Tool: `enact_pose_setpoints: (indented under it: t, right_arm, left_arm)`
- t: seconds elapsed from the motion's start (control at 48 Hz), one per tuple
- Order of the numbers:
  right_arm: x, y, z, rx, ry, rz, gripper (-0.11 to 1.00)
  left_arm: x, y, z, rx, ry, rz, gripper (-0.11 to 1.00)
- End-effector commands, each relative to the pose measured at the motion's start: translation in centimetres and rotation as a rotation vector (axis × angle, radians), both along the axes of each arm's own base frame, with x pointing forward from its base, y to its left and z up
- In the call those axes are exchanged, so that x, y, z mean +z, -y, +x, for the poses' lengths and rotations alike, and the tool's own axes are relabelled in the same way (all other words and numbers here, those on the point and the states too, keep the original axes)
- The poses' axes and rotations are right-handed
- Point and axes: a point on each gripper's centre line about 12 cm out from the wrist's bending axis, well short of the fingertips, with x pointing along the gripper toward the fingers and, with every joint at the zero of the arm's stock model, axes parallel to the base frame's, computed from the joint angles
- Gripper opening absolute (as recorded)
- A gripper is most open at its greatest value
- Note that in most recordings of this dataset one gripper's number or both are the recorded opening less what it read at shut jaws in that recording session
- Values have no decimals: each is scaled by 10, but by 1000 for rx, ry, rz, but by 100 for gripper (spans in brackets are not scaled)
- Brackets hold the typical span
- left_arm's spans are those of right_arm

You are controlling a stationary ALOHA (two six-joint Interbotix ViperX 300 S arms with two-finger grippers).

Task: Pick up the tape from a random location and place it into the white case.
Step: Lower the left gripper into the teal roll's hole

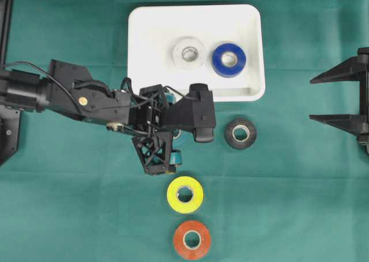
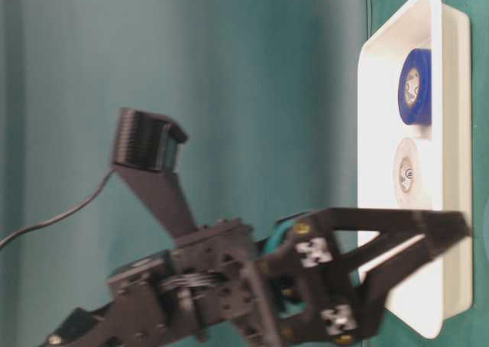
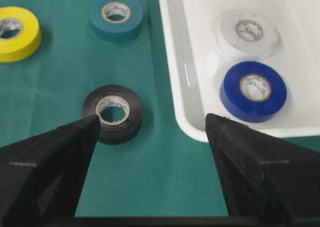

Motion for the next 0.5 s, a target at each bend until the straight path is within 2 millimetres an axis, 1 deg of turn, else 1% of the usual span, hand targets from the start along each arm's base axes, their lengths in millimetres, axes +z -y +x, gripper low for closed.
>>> enact_pose_setpoints:
  t: [0.0, 0.104, 0.354, 0.479]
  right_arm:
    - [7, 1, 4, 1, 15, -7, 83]
    - [6, 1, 4, 1, 10, -6, 83]
    - [6, 0, 4, 1, 10, -5, 83]
    - [6, 0, 4, 1, 10, -5, 83]
  left_arm:
    - [2, 4, 3, -12, 29, 2, 93]
    - [-11, 6, 4, -16, 14, 2, 93]
    - [-30, 7, 7, -12, 3, -1, 93]
    - [-44, 6, 5, -11, -18, 1, 93]
